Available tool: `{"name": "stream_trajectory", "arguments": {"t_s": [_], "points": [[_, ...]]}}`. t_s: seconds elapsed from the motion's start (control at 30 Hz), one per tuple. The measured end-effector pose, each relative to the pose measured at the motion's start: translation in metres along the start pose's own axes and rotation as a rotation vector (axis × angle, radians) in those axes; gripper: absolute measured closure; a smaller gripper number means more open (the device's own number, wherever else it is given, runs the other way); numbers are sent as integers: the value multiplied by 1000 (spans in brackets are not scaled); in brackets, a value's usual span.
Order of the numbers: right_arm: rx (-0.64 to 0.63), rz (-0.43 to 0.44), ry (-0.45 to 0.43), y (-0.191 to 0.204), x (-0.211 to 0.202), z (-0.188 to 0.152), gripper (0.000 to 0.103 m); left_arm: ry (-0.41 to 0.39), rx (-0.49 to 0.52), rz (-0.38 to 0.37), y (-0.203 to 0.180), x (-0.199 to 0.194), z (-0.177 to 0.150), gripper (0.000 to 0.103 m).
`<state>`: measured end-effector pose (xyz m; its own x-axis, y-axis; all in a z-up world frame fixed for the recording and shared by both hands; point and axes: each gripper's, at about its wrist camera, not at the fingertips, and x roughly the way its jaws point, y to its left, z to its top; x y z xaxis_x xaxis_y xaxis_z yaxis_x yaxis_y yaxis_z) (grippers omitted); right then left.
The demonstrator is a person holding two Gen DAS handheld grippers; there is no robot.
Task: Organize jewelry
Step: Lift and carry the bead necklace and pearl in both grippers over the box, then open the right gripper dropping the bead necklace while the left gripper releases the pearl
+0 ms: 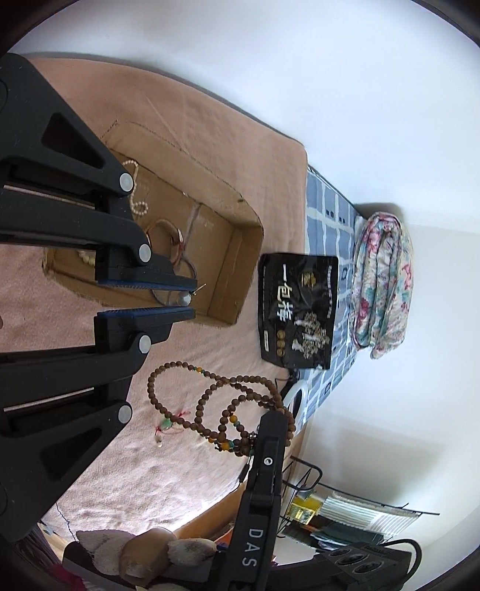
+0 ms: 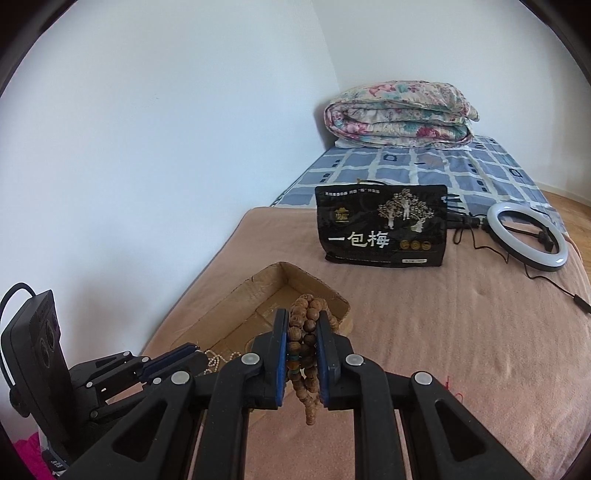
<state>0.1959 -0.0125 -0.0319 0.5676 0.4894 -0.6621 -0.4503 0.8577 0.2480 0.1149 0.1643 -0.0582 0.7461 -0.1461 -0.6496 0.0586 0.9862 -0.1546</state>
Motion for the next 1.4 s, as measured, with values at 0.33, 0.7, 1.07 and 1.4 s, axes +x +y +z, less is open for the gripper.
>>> {"name": "stream_trajectory", "arguments": {"t_s": [0.33, 0.7, 1.07, 1.4], "points": [[-38, 30, 16, 23, 30, 6, 91, 22, -51, 44, 31, 4, -5, 97], [-79, 38, 11, 37, 54, 19, 91, 55, -79, 63, 48, 14, -12, 97], [-58, 29, 47, 24, 97, 18, 91, 93, -79, 62, 45, 28, -17, 97], [-6, 33, 100, 10, 126, 10, 90, 118, -69, 86, 43, 38, -20, 97]]}}
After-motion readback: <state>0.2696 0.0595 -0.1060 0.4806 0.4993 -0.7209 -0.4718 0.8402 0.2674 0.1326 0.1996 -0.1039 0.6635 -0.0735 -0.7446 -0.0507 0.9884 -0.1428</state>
